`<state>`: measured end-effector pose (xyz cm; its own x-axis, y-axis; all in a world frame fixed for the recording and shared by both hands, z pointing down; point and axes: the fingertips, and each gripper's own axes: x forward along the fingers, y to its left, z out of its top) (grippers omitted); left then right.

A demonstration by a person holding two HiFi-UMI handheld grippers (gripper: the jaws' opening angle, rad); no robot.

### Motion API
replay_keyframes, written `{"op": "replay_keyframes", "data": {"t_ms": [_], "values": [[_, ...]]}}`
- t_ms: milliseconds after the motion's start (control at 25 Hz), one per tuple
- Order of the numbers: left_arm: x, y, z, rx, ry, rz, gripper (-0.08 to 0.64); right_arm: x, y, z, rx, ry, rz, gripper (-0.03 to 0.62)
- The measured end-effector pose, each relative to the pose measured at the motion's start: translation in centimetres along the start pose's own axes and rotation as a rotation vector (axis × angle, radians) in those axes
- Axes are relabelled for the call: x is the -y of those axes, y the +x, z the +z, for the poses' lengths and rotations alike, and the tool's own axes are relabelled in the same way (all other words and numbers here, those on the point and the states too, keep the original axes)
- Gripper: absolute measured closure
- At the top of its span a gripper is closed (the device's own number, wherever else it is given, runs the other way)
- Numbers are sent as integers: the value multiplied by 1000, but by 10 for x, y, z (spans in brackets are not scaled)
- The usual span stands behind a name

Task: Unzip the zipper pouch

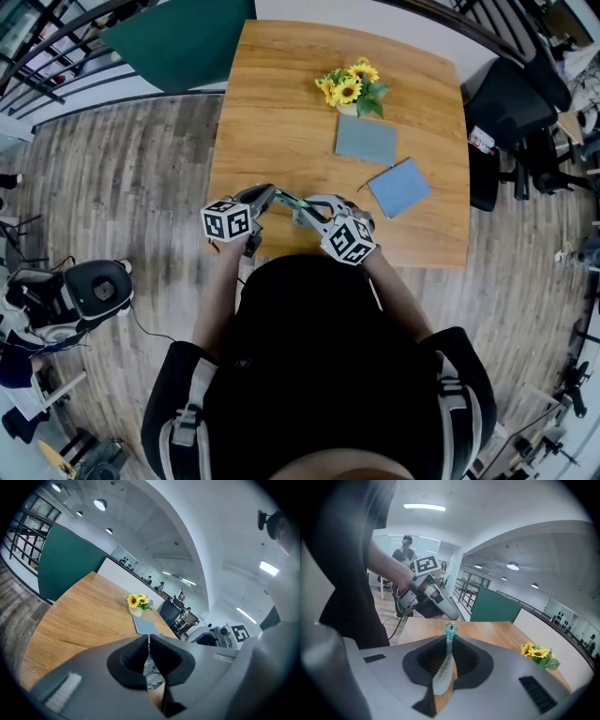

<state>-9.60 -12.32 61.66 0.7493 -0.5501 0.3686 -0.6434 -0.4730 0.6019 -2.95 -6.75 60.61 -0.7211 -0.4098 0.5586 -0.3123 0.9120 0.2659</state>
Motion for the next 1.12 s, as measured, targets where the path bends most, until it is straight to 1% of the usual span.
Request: {"op": "replay_keyframes", "data": {"t_ms": [600,960,1120], "values": [[-7,-8,0,6,2,24,551,-5,-6,3,19,-4,-2,552],[-7,-12,-2,6,6,26,546,-9,-8,8,33,-22,1,552],[-10,-14,-1,8,23,55,549,-12,-10,12,48,-29,-1,552]]}}
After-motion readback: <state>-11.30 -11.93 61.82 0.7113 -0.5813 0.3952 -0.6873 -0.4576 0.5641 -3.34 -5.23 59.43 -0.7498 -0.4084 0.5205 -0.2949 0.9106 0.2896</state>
